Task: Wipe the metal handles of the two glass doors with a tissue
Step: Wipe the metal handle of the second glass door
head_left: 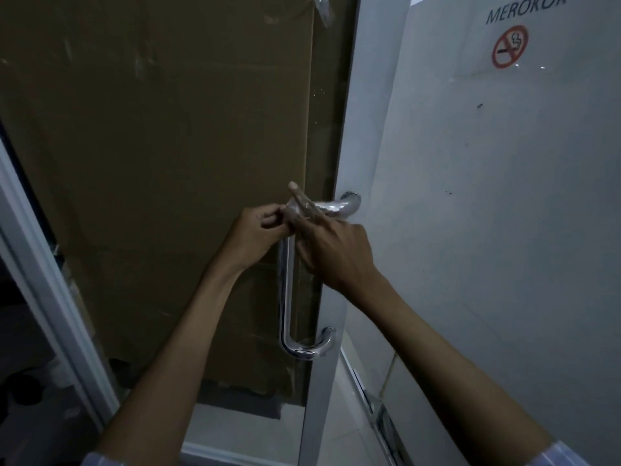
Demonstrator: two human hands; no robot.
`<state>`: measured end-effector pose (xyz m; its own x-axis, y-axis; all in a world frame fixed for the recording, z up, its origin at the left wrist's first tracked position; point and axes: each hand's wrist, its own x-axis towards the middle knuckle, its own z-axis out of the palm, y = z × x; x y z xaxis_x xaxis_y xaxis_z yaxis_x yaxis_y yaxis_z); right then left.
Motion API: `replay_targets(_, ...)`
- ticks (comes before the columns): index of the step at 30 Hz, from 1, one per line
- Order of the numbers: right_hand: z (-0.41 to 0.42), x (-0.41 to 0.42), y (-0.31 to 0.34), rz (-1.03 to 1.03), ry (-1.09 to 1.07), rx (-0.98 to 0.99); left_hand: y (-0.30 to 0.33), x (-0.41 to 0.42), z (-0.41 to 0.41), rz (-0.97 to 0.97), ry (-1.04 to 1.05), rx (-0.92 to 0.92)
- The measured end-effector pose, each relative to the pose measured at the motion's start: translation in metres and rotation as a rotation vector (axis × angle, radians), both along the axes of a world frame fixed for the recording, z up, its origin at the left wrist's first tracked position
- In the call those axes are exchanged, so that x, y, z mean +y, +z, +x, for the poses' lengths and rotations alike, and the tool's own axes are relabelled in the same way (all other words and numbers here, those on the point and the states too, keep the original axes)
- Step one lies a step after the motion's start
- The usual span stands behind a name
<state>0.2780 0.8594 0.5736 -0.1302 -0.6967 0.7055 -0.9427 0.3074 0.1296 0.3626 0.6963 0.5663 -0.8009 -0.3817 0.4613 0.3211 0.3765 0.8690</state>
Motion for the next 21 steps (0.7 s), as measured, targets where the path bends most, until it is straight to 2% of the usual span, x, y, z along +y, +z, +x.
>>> replay_targets(7, -0.008, -0.005, -0.013, 0.193, -0.205, 0.219, -0.015, -0.029, 0.0, 0.23, -0.153, -0.038)
replay_targets(11, -0.01, 0.002, -0.009, 0.245, -0.256, 0.243, -0.027, -0.041, -0.011, 0.257, -0.127, -0.086)
replay_targets(14, -0.004, 0.002, -0.005, 0.201, -0.235, 0.239, -0.033, -0.041, -0.022, 0.316, -0.225, -0.089)
replay_targets(16, -0.002, 0.004, -0.002, 0.189, -0.298, 0.238, -0.034, -0.04, -0.027, 0.379, -0.281, -0.085)
replay_targets(21, 0.004, -0.003, -0.013, 0.356, -0.42, 0.25, -0.044, -0.05, -0.037, 0.501, -0.42, -0.075)
